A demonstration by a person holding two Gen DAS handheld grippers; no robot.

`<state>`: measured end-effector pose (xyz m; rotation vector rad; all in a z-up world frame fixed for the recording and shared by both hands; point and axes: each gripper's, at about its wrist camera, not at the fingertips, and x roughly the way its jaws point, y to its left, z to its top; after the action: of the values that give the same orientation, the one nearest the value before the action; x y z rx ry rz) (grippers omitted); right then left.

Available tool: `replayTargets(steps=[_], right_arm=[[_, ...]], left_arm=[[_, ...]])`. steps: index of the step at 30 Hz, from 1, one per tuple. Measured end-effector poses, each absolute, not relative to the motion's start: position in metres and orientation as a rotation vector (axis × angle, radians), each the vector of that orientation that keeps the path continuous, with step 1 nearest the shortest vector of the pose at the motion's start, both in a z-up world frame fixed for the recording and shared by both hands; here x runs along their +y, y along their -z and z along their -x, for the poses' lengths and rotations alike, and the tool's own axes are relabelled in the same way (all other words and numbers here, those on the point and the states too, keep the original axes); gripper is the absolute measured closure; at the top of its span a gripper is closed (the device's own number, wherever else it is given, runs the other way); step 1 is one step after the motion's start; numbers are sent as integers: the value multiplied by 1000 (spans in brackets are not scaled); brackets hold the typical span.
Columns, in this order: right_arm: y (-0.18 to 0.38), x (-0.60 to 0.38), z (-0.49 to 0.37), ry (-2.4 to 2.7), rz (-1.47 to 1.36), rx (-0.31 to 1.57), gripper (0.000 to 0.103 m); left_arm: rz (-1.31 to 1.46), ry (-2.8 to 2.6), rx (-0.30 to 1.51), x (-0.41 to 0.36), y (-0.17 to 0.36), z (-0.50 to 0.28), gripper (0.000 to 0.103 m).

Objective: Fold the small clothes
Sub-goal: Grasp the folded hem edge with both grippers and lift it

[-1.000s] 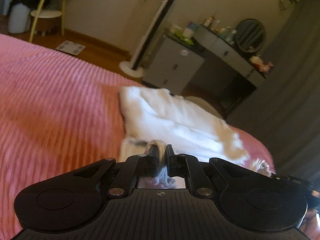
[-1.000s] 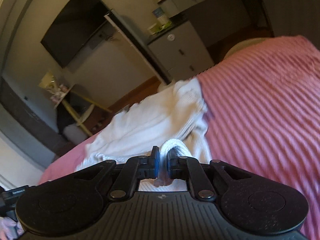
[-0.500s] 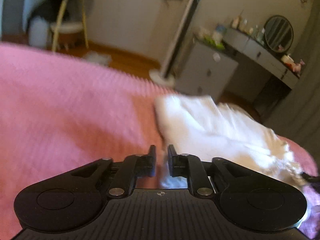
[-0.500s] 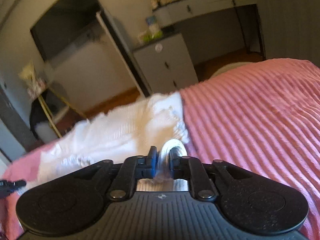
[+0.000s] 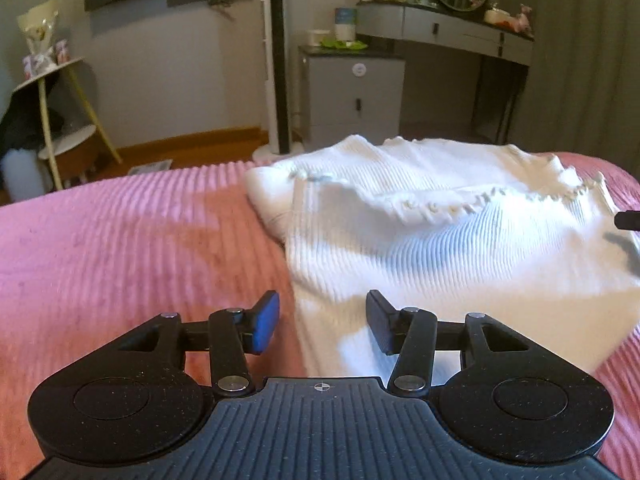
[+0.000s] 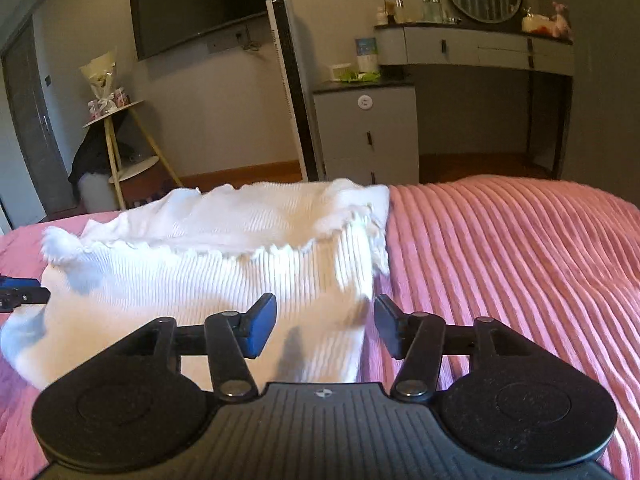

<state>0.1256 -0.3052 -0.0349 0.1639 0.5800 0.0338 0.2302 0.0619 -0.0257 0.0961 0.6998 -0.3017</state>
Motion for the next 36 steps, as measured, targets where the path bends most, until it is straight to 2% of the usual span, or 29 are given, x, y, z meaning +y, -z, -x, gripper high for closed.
replayTargets(steps=[5, 9, 12, 13, 15, 17, 20, 24, 27, 29, 32, 34, 36], right_arm=[[34, -303, -147, -23, -119, 603, 51], [40, -303, -154, -39, -140, 637, 71], [44, -303, -154, -38, -139, 643, 89], [44, -304, -151, -42, -147, 638, 94], [42, -306, -145, -58, -170, 629, 96], [38, -304, -139, -81, -164, 616, 96], [31, -297, -135, -122, -147, 601, 96], [28, -293, -143, -135, -141, 597, 95], [32, -295, -156, -123, -177, 619, 93], [34, -295, -165, -109, -183, 633, 93], [33, -295, -172, -104, -177, 643, 93], [33, -293, -174, -100, -162, 651, 96], [30, -290, -170, -101, -137, 643, 97]], left_arm=[[1, 293, 735, 62, 28, -255, 48], [77, 309, 788, 64, 35, -274, 51], [111, 303, 801, 67, 37, -279, 57], [112, 305, 795, 67, 36, -278, 63], [94, 301, 782, 66, 33, -276, 69], [66, 291, 758, 63, 28, -273, 81], [64, 301, 722, 61, 21, -265, 90], [69, 340, 705, 58, 16, -266, 90], [68, 348, 742, 51, 22, -278, 89], [85, 345, 759, 49, 26, -285, 84], [107, 354, 775, 47, 29, -291, 84], [96, 343, 772, 47, 29, -291, 90], [85, 328, 768, 48, 26, -288, 92]])
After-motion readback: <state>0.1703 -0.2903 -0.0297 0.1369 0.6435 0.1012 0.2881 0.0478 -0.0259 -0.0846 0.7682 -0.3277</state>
